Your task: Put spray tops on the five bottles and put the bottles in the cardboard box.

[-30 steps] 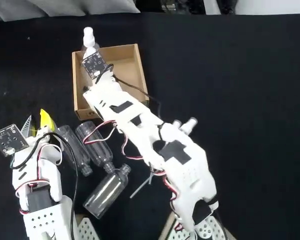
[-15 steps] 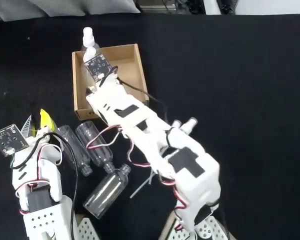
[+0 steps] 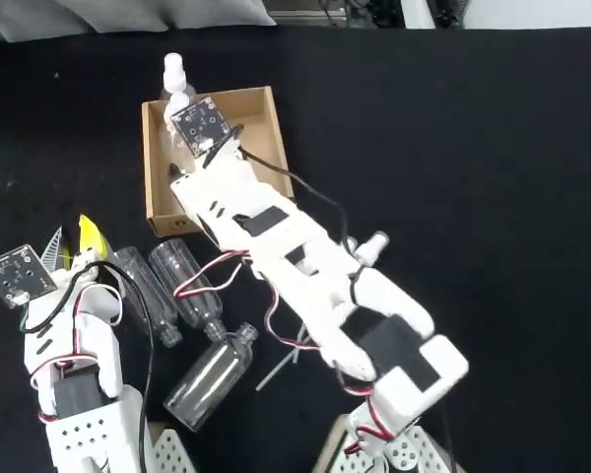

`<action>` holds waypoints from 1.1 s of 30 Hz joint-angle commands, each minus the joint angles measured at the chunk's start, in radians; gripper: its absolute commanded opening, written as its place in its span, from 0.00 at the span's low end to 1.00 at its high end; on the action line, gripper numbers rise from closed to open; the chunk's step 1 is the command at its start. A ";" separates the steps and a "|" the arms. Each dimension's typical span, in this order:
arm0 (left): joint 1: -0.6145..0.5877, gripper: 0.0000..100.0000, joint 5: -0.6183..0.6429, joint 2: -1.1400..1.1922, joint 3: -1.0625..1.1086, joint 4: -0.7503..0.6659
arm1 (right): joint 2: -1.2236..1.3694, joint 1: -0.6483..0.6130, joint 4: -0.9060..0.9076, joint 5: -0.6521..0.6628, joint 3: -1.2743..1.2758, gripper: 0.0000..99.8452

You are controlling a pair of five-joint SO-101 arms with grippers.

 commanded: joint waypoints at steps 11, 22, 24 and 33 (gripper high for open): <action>-0.010 0.11 -0.011 -0.009 0.024 -0.025 | -0.384 -0.017 0.420 0.009 -0.001 0.27; -0.036 0.11 -0.011 -0.009 0.024 -0.026 | -0.564 -0.017 0.721 0.014 -0.001 0.27; -0.064 0.11 -0.011 -0.011 0.024 -0.028 | -0.601 -0.018 0.775 0.011 -0.001 0.27; -0.117 0.11 -0.003 -0.011 0.024 -0.063 | -0.668 -0.112 0.907 0.006 -0.001 0.27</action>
